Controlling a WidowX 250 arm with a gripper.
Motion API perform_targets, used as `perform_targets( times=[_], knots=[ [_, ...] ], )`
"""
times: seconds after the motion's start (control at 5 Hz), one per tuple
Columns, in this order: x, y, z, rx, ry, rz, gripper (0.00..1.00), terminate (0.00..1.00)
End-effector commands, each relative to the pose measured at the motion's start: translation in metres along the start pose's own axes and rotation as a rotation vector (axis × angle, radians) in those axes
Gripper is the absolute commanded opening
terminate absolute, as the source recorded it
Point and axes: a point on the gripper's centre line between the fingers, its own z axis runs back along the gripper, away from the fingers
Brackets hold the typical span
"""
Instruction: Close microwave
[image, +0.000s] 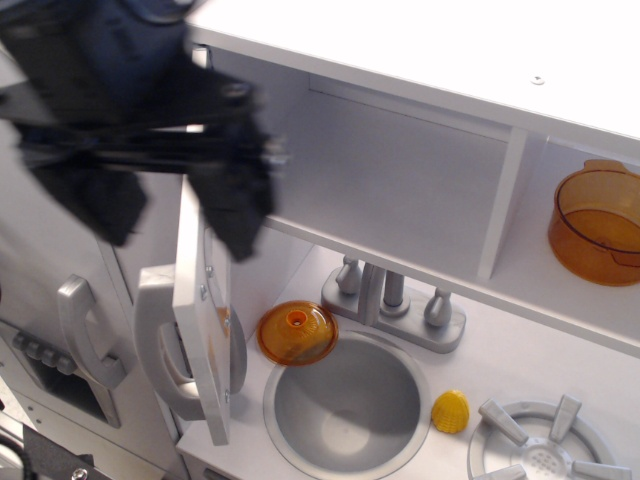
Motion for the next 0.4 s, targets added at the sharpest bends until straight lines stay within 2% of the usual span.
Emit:
perform_targets(
  times=[0.0, 0.2],
  knots=[
    [0.022, 0.037, -0.028, 0.058, -0.004, 0.088, 1.0, 0.0],
    [0.054, 0.043, -0.026, 0.085, -0.019, 0.128, 1.0, 0.0]
  ],
)
